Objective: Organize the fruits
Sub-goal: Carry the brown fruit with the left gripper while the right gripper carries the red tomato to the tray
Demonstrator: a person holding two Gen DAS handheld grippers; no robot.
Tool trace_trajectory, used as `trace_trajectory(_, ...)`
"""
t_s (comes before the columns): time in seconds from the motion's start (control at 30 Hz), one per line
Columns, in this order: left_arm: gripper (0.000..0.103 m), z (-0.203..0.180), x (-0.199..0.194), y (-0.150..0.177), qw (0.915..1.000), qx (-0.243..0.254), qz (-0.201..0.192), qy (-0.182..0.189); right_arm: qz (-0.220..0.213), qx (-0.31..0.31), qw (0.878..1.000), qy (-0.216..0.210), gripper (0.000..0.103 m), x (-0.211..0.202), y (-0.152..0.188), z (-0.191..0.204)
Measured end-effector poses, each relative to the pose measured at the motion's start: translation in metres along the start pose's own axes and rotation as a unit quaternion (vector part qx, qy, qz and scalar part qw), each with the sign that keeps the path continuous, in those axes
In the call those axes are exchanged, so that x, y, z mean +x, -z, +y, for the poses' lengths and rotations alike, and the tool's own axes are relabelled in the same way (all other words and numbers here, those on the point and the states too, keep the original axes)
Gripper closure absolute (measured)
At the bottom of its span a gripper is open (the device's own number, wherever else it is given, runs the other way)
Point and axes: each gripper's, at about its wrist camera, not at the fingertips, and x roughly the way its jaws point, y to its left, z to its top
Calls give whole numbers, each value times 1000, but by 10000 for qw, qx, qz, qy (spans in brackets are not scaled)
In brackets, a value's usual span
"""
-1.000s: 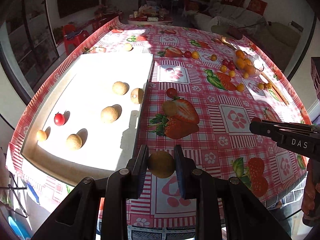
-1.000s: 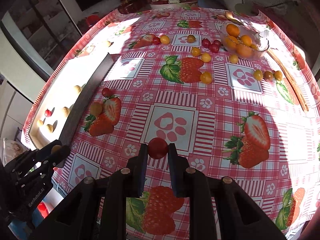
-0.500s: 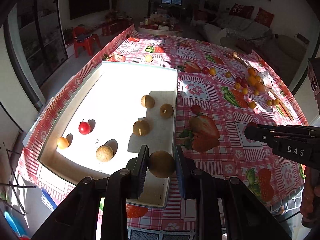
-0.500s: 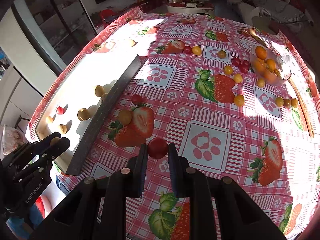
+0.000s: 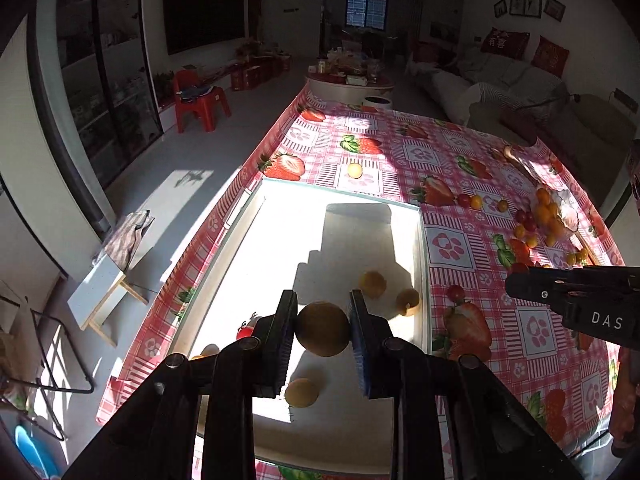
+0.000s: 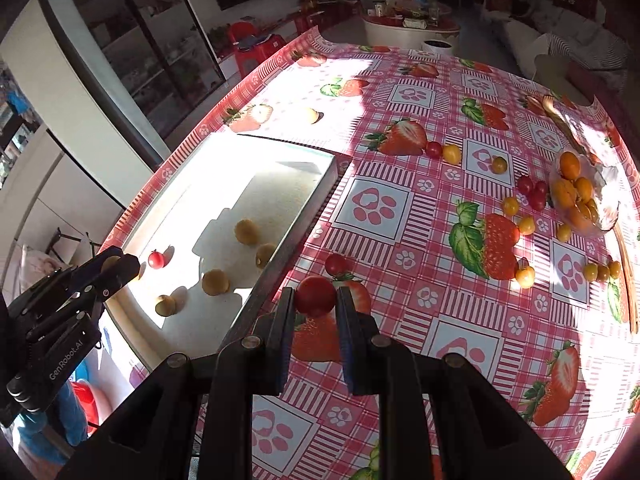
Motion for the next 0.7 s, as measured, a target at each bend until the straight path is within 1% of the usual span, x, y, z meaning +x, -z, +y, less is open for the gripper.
trace_trajectory(0.13,75,11,18,-15,9999,-63,44,-141,7,-110,9999,-90,81,11,-24,12)
trace_trajectory(0.27,75,19,43,-26,9994,-133,188,-274,86,-236,9996,-143,81,30,-47,24)
trace_trajectory(0.47,76,30,90,-35,9969,-212,629,-430,314,-315,9989,-148,81,73,-72,35)
trace_trajectory(0.6,76,34,116,-30,9936,-268,966,-525,500,-295,9982,-125,81,101,-79,37)
trace_trajectory(0.7,76,38,128,-26,9918,-316,1116,-533,633,-282,9975,-119,81,120,-81,37)
